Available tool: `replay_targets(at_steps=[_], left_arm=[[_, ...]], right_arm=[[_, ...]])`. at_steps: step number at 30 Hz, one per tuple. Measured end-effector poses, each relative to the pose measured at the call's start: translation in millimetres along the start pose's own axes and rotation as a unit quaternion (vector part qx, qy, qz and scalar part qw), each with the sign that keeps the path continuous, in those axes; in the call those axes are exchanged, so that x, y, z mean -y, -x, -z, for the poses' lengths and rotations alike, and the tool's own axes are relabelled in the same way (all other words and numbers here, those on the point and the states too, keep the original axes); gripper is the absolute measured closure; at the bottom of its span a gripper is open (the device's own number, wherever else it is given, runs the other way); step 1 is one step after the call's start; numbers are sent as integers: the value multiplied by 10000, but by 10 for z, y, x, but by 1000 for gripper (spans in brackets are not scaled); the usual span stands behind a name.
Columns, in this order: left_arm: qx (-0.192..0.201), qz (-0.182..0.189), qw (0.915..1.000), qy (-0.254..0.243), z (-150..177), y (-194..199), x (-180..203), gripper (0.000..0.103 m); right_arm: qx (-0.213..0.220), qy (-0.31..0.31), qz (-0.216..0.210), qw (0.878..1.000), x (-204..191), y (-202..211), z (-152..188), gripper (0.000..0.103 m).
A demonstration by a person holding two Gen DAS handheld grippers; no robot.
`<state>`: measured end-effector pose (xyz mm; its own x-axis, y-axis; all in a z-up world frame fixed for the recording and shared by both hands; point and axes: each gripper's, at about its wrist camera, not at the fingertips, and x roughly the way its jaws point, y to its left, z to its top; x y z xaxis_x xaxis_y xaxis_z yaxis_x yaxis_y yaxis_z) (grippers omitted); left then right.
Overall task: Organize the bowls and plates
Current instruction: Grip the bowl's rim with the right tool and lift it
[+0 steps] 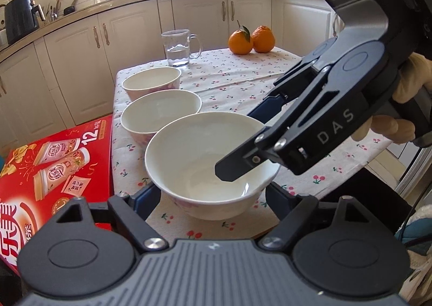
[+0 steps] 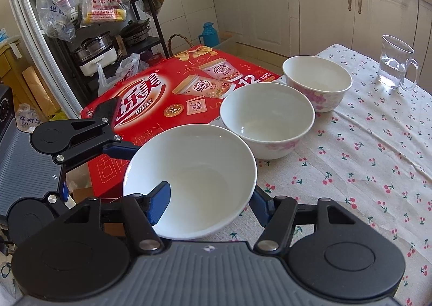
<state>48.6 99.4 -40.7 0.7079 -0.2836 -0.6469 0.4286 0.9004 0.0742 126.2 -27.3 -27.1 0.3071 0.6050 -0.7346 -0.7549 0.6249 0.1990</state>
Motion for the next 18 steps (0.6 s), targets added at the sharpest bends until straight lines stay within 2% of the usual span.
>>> replay_targets(at_steps=[18], left_arm=[[138,887,9940,-631,-457,-478,576,19]], right_arm=[[210,-540,869,9945,525,662,448,34]])
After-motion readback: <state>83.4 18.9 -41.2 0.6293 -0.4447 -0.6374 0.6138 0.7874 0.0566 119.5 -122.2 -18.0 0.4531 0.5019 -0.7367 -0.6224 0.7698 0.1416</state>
